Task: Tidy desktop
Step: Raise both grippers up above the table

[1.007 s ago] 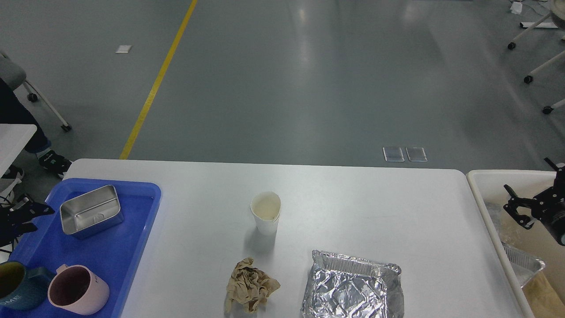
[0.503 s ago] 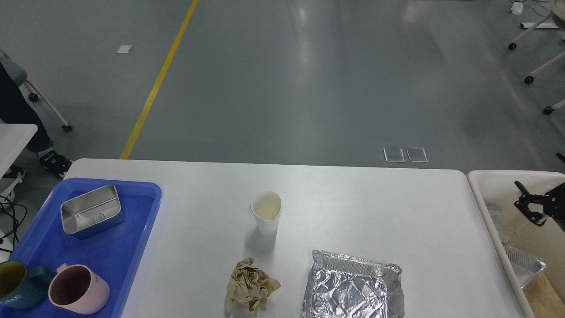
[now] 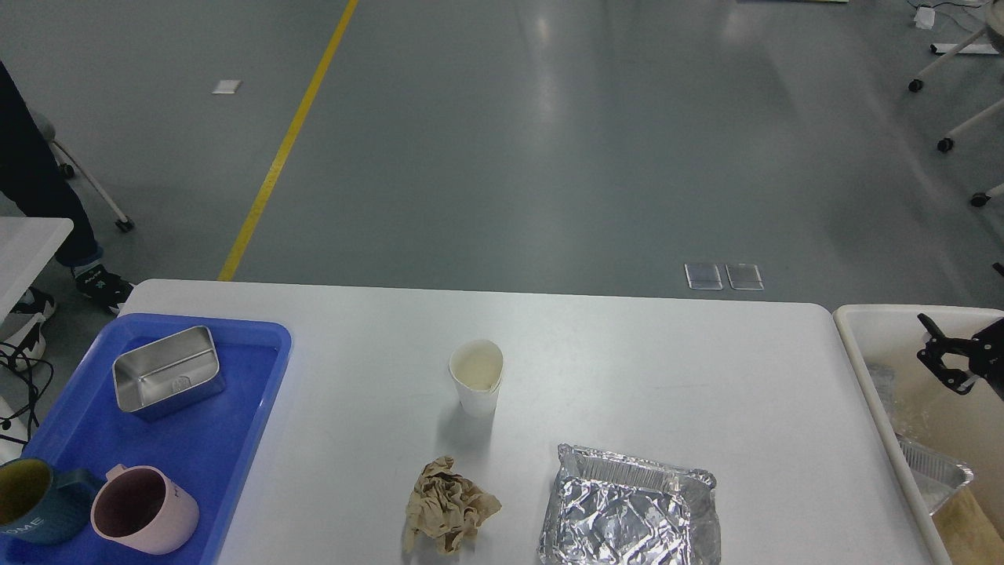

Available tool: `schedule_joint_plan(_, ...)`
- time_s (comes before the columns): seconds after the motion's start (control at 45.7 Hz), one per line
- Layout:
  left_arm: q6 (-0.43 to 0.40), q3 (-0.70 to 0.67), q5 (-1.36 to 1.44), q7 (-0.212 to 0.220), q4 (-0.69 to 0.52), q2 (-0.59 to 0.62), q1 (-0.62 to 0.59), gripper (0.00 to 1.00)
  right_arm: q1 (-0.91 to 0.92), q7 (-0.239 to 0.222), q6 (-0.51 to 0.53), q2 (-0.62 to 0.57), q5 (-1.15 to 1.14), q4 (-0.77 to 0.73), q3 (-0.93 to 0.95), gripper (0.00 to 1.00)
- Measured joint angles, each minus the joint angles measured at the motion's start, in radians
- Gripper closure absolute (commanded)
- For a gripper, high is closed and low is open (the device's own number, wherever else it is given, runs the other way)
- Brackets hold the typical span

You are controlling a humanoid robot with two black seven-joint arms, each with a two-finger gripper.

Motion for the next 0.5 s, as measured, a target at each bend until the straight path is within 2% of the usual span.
schedule_joint_plan(0.153, 0.203, -0.064, -0.226, -0.001, 0.02, -0.166, 0.013, 0.03, 0.008, 0.0, 0.0, 0.001, 0.0, 0.0, -0.002, 0.0)
schedule_joint_plan(0.241, 0.292, -0.07, -0.316, -0.009, 0.036, -0.261, 0.019, 0.03, 0.029, 0.0, 0.002, 0.0, 0.0, 0.0, -0.003, 0.0)
schedule_joint_plan(0.328, 0.324, -0.076, -0.366, -0.02, 0.051, -0.364, 0.037, 0.03, 0.05, 0.0, 0.004, 0.005, 0.0, 0.002, -0.003, 0.0)
schedule_joint_plan(0.503, 0.332, -0.126, -0.381, -0.048, 0.065, -0.534, 0.065, 0.03, 0.137, 0.0, 0.013, 0.081, 0.0, 0.011, -0.003, 0.0)
